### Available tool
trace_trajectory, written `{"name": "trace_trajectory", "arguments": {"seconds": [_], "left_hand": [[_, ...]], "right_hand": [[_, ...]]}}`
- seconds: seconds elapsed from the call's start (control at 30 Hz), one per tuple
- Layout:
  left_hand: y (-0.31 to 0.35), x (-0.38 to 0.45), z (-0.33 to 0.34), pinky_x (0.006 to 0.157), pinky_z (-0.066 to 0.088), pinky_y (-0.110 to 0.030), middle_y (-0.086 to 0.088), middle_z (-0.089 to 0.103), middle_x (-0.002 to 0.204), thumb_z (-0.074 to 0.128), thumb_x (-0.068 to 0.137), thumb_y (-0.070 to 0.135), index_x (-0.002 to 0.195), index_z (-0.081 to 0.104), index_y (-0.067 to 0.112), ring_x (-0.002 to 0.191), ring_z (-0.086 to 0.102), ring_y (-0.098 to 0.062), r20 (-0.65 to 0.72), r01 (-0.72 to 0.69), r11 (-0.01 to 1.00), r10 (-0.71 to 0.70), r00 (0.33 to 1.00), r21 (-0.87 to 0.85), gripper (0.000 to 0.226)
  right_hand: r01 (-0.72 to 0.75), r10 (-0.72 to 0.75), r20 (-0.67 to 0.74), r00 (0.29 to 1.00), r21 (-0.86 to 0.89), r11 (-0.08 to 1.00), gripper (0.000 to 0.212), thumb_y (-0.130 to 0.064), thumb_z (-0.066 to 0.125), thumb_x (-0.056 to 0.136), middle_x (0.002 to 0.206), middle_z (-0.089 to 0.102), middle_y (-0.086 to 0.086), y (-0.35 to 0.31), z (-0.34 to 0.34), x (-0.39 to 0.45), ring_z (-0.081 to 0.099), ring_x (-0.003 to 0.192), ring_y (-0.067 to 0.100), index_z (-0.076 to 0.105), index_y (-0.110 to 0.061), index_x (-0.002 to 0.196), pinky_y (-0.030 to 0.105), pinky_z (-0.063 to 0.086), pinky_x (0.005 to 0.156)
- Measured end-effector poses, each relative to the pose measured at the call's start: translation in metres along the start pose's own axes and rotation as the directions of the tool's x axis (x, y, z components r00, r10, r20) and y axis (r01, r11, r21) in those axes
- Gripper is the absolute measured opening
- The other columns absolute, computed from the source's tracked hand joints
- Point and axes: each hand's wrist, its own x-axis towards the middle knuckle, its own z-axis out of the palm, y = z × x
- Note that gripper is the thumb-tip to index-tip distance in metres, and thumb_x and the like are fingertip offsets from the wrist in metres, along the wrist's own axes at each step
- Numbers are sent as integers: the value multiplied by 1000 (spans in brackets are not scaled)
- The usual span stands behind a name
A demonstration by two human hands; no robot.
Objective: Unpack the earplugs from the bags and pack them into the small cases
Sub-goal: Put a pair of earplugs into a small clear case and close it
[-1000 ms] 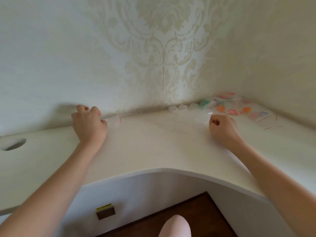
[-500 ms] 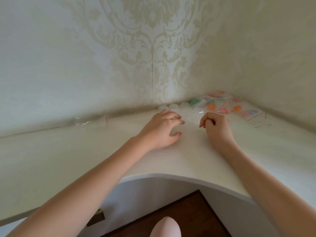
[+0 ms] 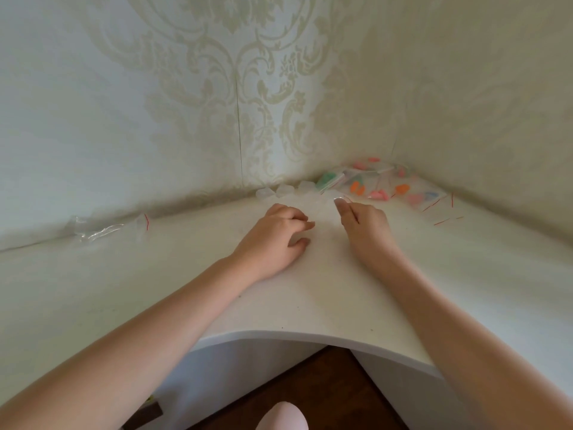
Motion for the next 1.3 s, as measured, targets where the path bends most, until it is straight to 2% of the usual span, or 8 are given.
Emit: {"name": "trace_trajectory", "arguments": {"seconds": [0.1, 0.23, 0.3, 0.43, 0.6, 0.7, 0.9, 1.3], "left_hand": [[-1, 0, -2, 102, 32, -25, -4, 61, 119, 61, 88, 16, 116, 67, 10, 121, 43, -21, -51, 42, 999, -42, 998, 0, 29], [0, 0, -2, 100, 35, -27, -3, 63, 113, 61, 86, 13, 106, 71, 10, 117, 46, -21, -54, 62, 998, -62, 997, -3, 23], [0, 0, -2, 99, 35, -26, -2, 64, 110, 61, 86, 12, 103, 73, 11, 115, 47, -21, -52, 62, 998, -62, 997, -6, 20], [1, -1, -2, 97, 37, -27, -3, 64, 109, 61, 87, 14, 99, 73, 10, 113, 48, -20, -52, 66, 998, -66, 997, -7, 18], [0, -1, -1, 92, 40, -30, -3, 67, 103, 61, 89, 18, 92, 75, 8, 107, 51, -21, -83, 90, 996, -88, 993, 13, 17], [7, 1, -7, 81, 43, -25, -2, 70, 91, 60, 90, 20, 88, 72, 8, 92, 61, -20, -260, 124, 982, -159, 952, -146, 17], [15, 5, -22, 76, 56, -24, -6, 73, 90, 56, 94, 22, 98, 71, 10, 88, 69, -14, 86, 299, 481, -416, 905, -824, 20], [17, 9, -31, 75, 56, -22, -12, 72, 97, 56, 89, 26, 98, 67, 7, 89, 70, -16, 379, 413, 40, -322, 867, -910, 24]], "right_hand": [[10, -10, 17, 1000, 41, 999, 18, -15, 39, 101, 67, 47, -8, 1, -2, -1, 42, 59, 9, 52, -13, 89, 16, 31, 52], [40, -42, 75, 996, 34, 999, 27, 2, 30, 92, 70, 44, -7, -3, -1, -5, 41, 62, 0, 49, -17, 99, 17, 30, 53], [59, -59, 12, 998, -16, 998, 14, -13, 34, 98, 73, 48, -3, -6, -1, -8, 44, 65, 17, 48, -15, 95, 28, 31, 54], [-45, 82, 91, 992, -353, 935, 47, -58, 47, 89, 95, 58, 7, -17, 4, -14, 56, 89, 30, 49, -14, 106, 34, 38, 69], [-40, 93, 95, 991, -453, 891, 47, -55, 54, 85, 110, 62, 6, -21, 9, -13, 58, 104, 30, 53, -18, 114, 32, 39, 73], [-20, 20, -3, 1000, -245, 969, 39, -50, 59, 83, 76, 59, -2, -22, 5, -15, 60, 76, 21, 57, -24, 111, 28, 35, 59], [217, -217, -8, 976, -2, 976, 30, -35, 65, 81, 44, 31, -4, -19, 11, -17, 32, 44, 15, 66, -25, 110, 30, 32, 51], [347, -345, -53, 937, 22, 938, 43, -32, 66, 87, 53, 32, -8, -19, 7, -14, 37, 52, 8, 57, -30, 129, 36, 41, 58]]}}
